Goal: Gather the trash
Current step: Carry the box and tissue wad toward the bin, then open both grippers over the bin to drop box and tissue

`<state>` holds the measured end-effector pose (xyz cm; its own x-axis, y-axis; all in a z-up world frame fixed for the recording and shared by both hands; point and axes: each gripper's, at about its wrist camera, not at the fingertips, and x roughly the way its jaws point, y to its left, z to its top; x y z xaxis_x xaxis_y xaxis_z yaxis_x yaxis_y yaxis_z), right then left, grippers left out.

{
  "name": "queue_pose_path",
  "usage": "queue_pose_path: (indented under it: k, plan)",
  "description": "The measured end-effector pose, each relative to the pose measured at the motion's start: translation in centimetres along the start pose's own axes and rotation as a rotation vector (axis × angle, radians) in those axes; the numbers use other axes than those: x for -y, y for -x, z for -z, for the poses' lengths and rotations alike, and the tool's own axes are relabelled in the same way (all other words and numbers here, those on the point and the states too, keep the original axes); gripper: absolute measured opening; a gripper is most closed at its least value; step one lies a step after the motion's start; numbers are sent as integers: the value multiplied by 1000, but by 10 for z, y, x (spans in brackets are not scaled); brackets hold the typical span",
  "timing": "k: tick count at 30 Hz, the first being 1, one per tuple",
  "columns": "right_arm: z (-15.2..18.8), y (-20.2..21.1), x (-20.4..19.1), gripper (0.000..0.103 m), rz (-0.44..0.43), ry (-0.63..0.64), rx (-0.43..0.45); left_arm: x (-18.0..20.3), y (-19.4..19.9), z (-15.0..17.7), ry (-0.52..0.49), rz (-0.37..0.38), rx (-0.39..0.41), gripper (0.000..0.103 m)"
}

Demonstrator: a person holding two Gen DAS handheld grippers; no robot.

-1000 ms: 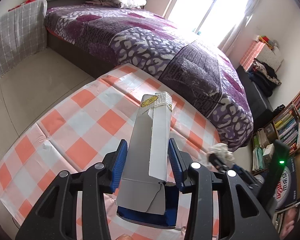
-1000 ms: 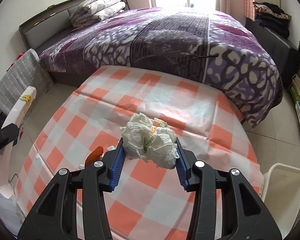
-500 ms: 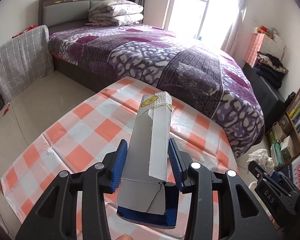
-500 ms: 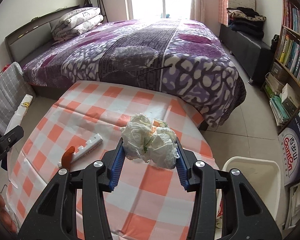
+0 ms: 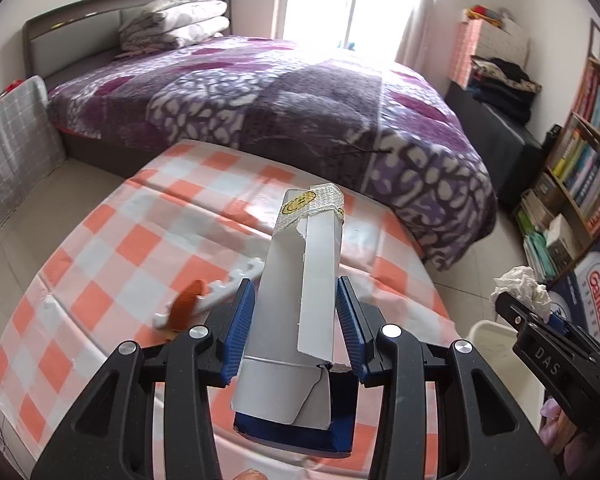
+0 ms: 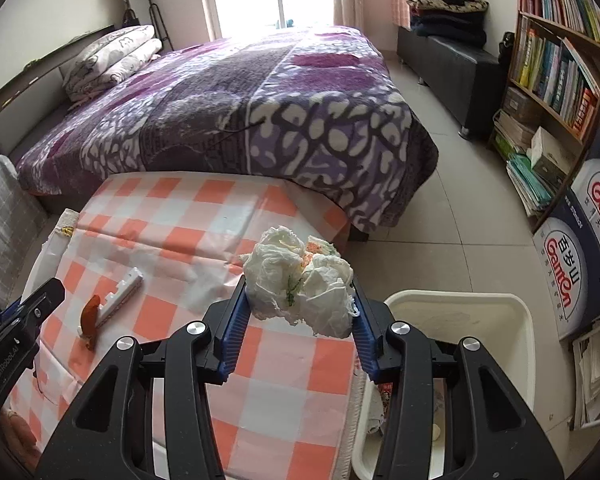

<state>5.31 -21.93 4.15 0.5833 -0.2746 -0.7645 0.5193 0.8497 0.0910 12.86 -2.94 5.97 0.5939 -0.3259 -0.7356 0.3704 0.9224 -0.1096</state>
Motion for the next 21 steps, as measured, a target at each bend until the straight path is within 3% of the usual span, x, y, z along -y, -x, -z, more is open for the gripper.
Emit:
queue_pose_path:
  k: [10, 16, 19, 21]
  plan:
    - [2, 1, 60, 45, 53, -102, -52, 67, -2, 13, -94, 111, -35, 42]
    - [2, 4, 97, 46, 74, -186, -66, 104, -17, 33, -82, 232, -133, 42]
    - [3, 9, 115, 52, 86, -230, -59, 122, -22, 42, -104, 277, -176, 42]
    - [4, 12, 131, 63, 95, -278, -52, 132, -24, 48, -116, 313, -204, 42]
